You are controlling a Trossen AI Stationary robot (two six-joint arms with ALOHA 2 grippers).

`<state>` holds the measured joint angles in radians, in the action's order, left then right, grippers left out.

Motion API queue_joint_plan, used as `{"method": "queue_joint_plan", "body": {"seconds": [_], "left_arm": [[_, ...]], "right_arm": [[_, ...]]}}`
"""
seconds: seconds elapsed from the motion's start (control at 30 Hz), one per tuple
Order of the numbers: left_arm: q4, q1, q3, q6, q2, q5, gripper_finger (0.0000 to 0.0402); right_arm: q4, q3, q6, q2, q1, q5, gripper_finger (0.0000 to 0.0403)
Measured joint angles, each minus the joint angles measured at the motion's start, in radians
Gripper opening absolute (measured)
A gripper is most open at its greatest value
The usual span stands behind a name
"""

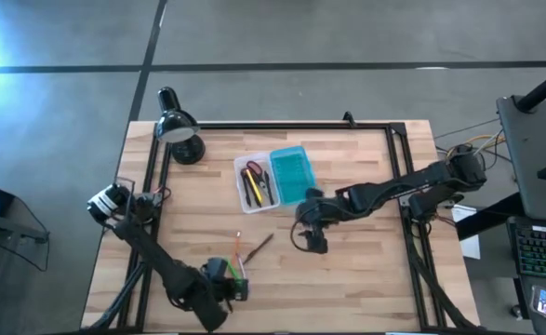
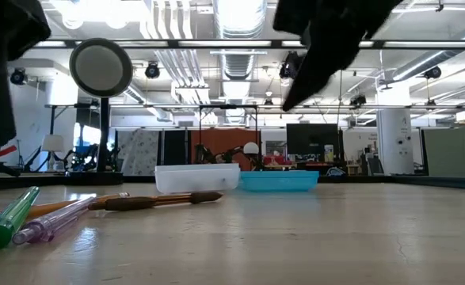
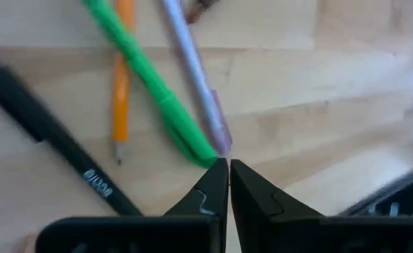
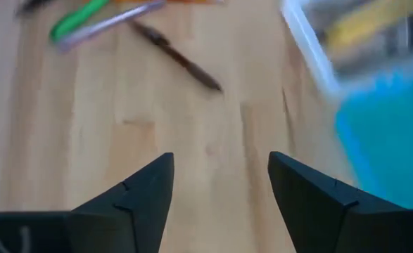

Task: Pick & place school supplies into a supply box
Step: Put the pencil into the supply box

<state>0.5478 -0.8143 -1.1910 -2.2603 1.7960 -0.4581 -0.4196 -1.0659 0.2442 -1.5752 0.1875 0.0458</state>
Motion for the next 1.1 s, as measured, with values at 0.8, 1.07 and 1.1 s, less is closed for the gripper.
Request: {"method": "queue_joint_plan", "body": {"seconds": [0.8, 1.07, 1.1], "left_arm": [[0.096, -0.038, 0.052, 0.077, -0.001, -0.029, 0.0], [0.081, -0.022, 0.049, 0.117, -0.001, 0.093, 0.0], [0.08, -0.022, 0.047, 0.117, -0.001, 0.114, 0.0]], "right_arm": [[-0.441, -0.935, -0.786, -0.687, -0.103, -0.117, 0.0154], [-0.518, -1.039, -0.744, -0.74, -0.112, -0.157, 0.0094], [-0.517, -1.042, -0.744, -0.74, -0.112, -0.156, 0.0085]]}}
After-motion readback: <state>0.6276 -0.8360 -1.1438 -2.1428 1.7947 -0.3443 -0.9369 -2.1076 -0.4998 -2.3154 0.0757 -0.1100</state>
